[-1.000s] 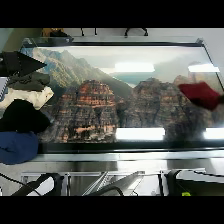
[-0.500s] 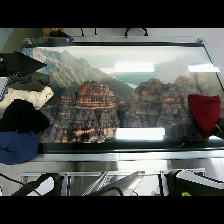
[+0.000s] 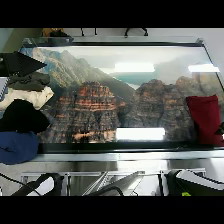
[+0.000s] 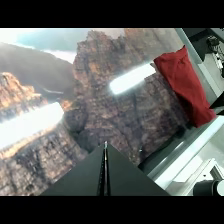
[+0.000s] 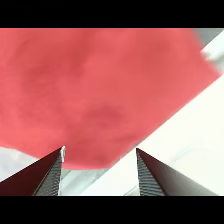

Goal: Fold the shirts.

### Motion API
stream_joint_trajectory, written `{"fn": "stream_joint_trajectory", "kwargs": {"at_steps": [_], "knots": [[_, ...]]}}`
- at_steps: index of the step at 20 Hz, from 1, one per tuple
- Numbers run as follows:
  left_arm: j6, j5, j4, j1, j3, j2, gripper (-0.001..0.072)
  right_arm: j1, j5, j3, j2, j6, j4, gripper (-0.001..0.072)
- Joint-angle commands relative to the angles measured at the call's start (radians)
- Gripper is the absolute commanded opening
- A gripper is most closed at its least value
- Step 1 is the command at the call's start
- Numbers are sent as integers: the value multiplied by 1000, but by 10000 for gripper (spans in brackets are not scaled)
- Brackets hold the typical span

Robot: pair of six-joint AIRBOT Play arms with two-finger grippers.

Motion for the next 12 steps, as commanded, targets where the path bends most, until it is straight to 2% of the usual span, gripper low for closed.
{"fn": "stream_joint_trajectory", "kwargs": {"at_steps": [1,2,3,4,5,8,10,12], "knots": [[-1,3,-2,0,0,0,13,3,54,119,37,109,18,499],[-1,3,-2,0,0,0,13,10,53,154,54,104,116,464],[-1,4,-2,-1,0,0,13,29,53,181,72,45,262,98],[-1,8,-2,-1,0,0,12,60,44,187,92,-2,391,32],[-1,19,-2,-1,0,0,12,108,42,186,111,-12,472,18],[1,51,-1,-1,-12,12,11,341,23,148,169,5,496,17],[11,66,0,-1,-131,84,11,516,-8,52,239,19,495,17],[25,86,0,-1,-351,211,10,679,-50,-95,331,55,454,17]]}}
